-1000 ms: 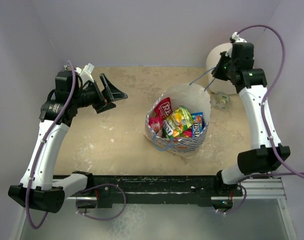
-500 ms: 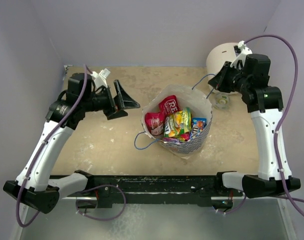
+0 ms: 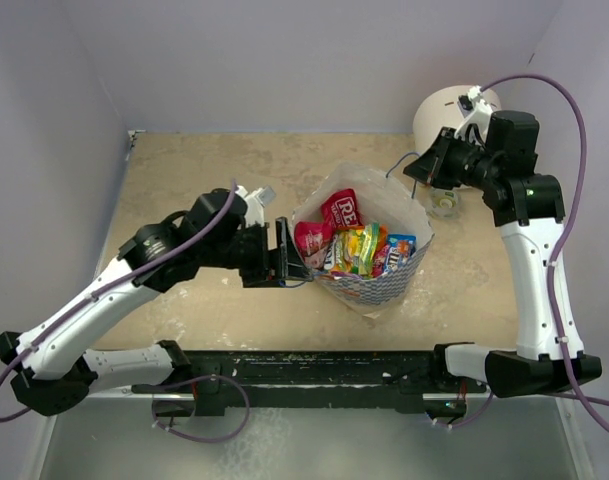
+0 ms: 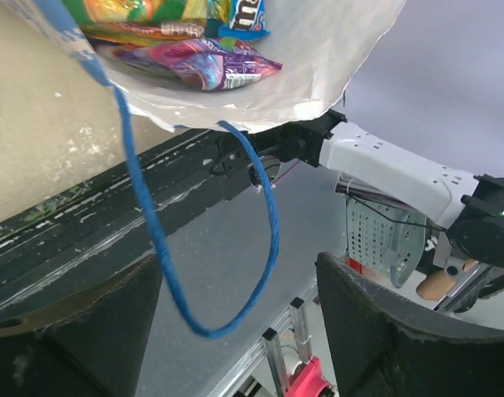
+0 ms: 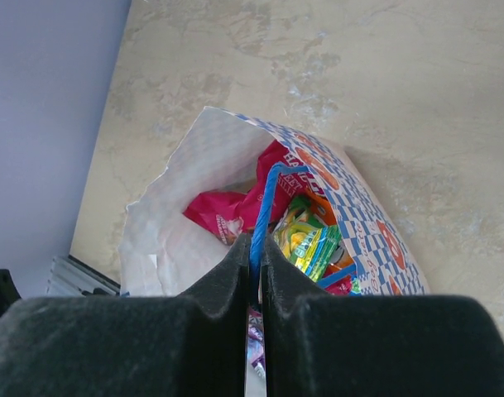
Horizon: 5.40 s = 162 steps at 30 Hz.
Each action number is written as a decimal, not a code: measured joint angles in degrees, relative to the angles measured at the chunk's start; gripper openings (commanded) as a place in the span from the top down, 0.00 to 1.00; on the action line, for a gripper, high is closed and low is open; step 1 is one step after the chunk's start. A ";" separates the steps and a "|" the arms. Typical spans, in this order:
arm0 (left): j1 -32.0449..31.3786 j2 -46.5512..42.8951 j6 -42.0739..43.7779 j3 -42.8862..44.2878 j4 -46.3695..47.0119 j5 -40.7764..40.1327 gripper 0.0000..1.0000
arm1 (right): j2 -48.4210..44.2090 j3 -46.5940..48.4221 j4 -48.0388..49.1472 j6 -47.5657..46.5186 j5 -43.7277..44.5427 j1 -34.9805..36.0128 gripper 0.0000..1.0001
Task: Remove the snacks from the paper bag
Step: Adjust the paper bag at the center of the board, then take out the snack from the paper bag.
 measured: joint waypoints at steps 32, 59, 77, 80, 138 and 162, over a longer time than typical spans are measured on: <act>13.09 14.53 11.28 15.23 -7.39 -0.22 1.00 | 5.70 -5.46 6.34 -8.74 -10.84 0.00 0.48; 23.43 17.92 15.91 20.37 -9.31 6.03 1.00 | -0.66 -19.56 28.55 17.38 -21.66 -0.04 0.69; 23.50 25.24 17.22 25.99 -6.40 15.52 1.00 | -0.31 -1.05 9.70 8.98 -5.70 -0.07 1.00; 23.52 26.14 16.68 25.99 -4.07 17.27 1.00 | -0.22 1.70 5.79 6.60 -3.19 0.02 1.00; -7.48 22.47 25.83 12.76 8.07 -30.10 0.55 | 9.86 4.39 22.14 11.13 -19.67 14.45 1.00; -4.74 36.85 53.33 9.18 18.99 -35.93 0.64 | 9.11 2.64 20.87 9.40 -19.30 14.45 1.00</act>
